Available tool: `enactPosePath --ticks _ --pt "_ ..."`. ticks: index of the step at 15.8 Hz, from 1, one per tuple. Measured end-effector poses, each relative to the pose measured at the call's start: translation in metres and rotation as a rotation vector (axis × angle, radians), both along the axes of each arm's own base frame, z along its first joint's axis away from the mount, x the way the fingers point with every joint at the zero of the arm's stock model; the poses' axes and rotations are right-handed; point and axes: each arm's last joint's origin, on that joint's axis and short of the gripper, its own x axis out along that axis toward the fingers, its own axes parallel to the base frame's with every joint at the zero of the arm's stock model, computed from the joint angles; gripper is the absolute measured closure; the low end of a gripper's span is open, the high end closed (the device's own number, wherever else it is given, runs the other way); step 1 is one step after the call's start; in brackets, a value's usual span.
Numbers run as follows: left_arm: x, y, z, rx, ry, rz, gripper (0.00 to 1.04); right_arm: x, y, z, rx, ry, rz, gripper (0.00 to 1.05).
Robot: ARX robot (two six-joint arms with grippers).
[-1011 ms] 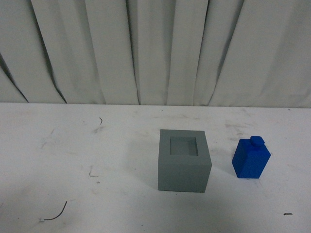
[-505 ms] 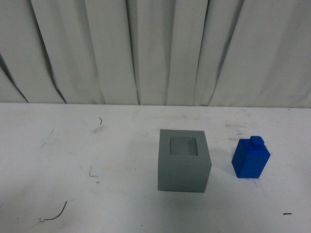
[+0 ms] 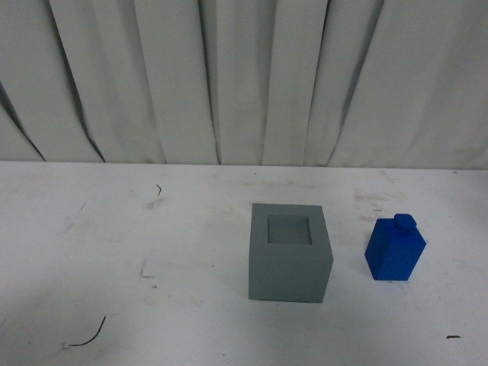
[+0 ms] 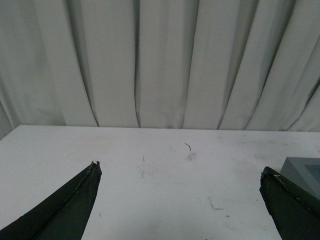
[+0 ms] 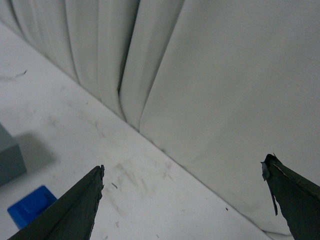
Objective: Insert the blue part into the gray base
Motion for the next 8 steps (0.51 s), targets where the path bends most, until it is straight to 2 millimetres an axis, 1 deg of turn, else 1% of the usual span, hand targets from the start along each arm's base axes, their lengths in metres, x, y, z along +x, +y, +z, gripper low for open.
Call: enactPosePath --ticks 2,5,7,8 --pt "0.0 0.0 0.0 0.0 0.0 0.0 0.07 0.017 -0.006 -0.002 -0.176 0.069 0.146 0.06" --pt "0.0 0.0 0.0 0.0 0.0 0.0 0.07 0.031 -0.013 -0.01 -0.321 0.149 0.27 0.06" --pt "0.0 0.0 0.0 0.0 0.0 0.0 0.07 0.039 -0.008 -0.019 -0.387 0.215 0.36 0.06" --pt "0.0 0.0 0.0 0.0 0.0 0.0 0.07 0.043 0.001 -0.027 -0.404 0.271 0.422 0.06"
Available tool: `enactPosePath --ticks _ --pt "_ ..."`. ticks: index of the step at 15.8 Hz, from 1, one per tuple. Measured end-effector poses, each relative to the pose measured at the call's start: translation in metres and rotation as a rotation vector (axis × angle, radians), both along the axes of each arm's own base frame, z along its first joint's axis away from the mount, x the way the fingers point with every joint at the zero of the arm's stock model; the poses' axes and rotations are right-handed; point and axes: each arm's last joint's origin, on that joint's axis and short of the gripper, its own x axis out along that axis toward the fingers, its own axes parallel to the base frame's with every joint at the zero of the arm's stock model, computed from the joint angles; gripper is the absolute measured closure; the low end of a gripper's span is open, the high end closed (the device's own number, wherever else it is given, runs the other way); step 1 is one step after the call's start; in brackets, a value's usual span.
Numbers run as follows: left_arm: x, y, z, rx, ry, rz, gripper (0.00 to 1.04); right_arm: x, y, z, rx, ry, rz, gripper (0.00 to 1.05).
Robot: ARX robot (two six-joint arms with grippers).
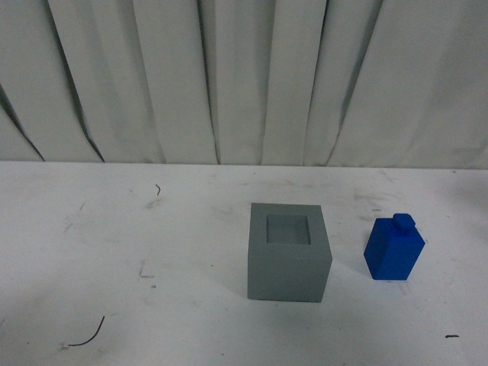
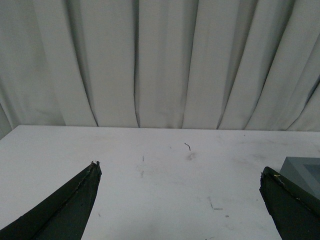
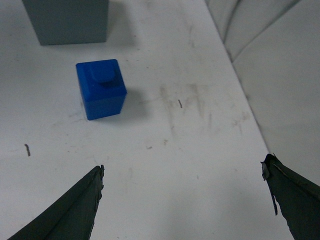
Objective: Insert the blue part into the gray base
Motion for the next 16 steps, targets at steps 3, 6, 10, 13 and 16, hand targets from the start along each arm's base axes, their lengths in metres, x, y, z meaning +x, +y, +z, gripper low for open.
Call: enactPosePath --ticks 3,6,10,13,16 --pt "0.0 0.0 0.0 0.0 0.0 0.0 0.07 0.011 0.02 -0.016 -0.008 0.108 0.085 0.06" --pt "0.0 0.0 0.0 0.0 0.0 0.0 0.07 0.024 0.03 -0.029 -0.034 0.181 0.127 0.06" --pt "0.0 0.0 0.0 0.0 0.0 0.0 0.07 0.038 0.07 -0.038 -0.059 0.255 0.226 0.06" --pt "0.0 0.0 0.0 0.0 0.0 0.0 0.07 0.046 0.1 -0.047 -0.093 0.278 0.291 0.06" --pt "0.0 0.0 0.0 0.0 0.0 0.0 0.07 0.05 0.117 -0.058 -0.151 0.281 0.278 0.06"
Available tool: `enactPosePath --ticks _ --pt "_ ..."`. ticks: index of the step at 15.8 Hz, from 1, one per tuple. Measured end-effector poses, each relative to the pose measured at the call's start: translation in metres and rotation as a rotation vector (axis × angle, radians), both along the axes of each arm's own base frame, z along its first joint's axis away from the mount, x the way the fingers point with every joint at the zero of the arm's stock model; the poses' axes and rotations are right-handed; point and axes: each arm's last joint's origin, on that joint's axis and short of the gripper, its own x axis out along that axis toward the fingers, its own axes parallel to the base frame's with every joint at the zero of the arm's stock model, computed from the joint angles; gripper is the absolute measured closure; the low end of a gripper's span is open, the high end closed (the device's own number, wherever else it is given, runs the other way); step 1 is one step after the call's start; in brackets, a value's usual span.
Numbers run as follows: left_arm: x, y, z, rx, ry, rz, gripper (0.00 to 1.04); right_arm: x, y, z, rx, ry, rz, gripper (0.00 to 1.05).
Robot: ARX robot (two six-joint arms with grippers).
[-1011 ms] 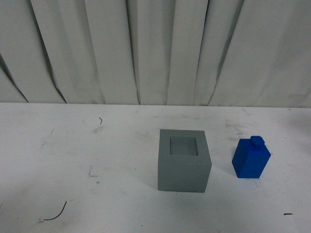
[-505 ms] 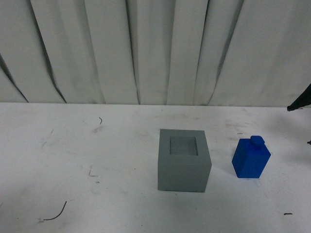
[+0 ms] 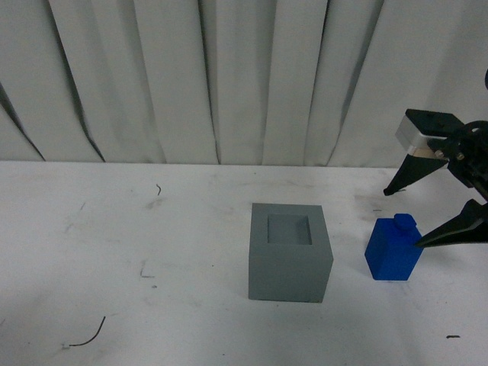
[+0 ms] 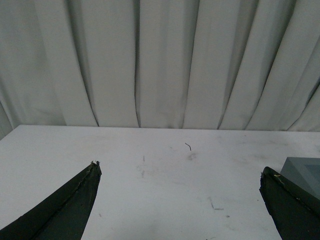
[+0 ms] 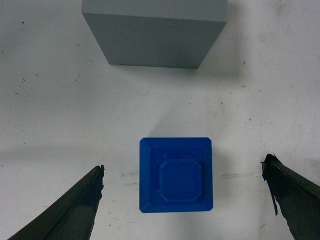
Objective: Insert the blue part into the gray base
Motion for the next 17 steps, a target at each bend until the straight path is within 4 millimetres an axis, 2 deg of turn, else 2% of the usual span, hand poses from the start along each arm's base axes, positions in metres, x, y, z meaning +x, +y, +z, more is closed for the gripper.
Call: enactPosePath --ticks 3,6,9,10,15,17 --pt "0.0 0.0 0.0 0.0 0.0 0.0 0.07 0.002 0.009 -0.01 -0.042 0.026 -0.044 0.06" --pt "0.0 0.0 0.0 0.0 0.0 0.0 0.07 -0.001 0.008 -0.024 -0.064 0.038 -0.051 0.06" --pt "0.0 0.0 0.0 0.0 0.0 0.0 0.07 0.0 0.021 -0.03 -0.094 0.021 -0.038 0.06" --pt "0.0 0.0 0.0 0.0 0.0 0.0 0.07 -0.001 0.023 -0.033 -0.096 0.028 -0.032 0.1" --pt "0.0 0.0 0.0 0.0 0.0 0.0 0.07 -0.008 0.024 -0.047 -0.116 0.043 -0.034 0.54" --pt "0.0 0.0 0.0 0.0 0.0 0.0 0.07 -0.008 0.024 -0.046 -0.117 0.046 -0.033 0.57"
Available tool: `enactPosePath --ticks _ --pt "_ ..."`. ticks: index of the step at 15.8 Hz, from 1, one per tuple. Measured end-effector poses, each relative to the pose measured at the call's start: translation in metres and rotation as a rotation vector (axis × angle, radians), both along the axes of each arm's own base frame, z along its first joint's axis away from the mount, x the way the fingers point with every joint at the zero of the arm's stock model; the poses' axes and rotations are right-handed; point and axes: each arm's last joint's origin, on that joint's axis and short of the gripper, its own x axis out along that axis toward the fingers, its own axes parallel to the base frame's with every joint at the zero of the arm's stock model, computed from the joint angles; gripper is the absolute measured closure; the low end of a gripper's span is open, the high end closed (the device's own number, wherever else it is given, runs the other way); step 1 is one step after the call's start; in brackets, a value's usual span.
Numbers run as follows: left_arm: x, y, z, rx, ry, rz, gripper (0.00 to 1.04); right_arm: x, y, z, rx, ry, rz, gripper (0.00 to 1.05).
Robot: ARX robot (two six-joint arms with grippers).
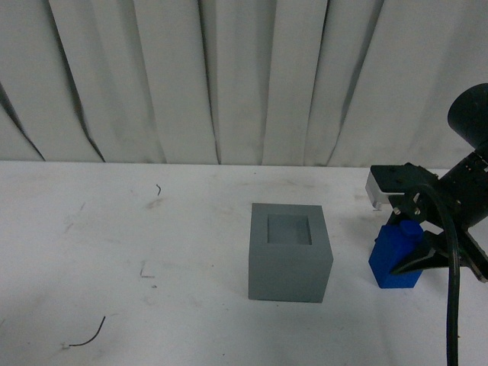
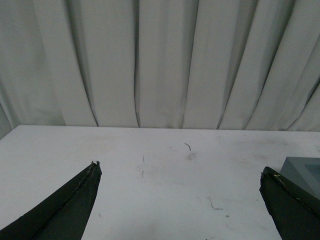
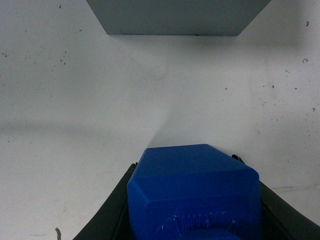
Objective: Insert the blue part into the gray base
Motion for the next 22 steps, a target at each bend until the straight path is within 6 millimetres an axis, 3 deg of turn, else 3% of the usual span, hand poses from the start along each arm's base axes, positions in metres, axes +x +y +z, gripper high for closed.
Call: enactPosePath --ticks 4,7,16,22 --pt "0.0 0.0 0.0 0.0 0.0 0.0 0.07 0.004 0.004 0.004 -0.017 -0.002 0.01 0.57" --pt "0.0 0.0 0.0 0.0 0.0 0.0 0.07 0.009 0.01 0.018 -0.01 -0.008 0.033 0.57" --pt "0.0 0.0 0.0 0.0 0.0 0.0 0.07 0.016 0.067 0.093 0.034 -0.053 0.116 0.57" --pt "0.0 0.0 0.0 0.0 0.0 0.0 0.07 0.008 0.103 0.104 0.051 -0.032 0.065 0.57"
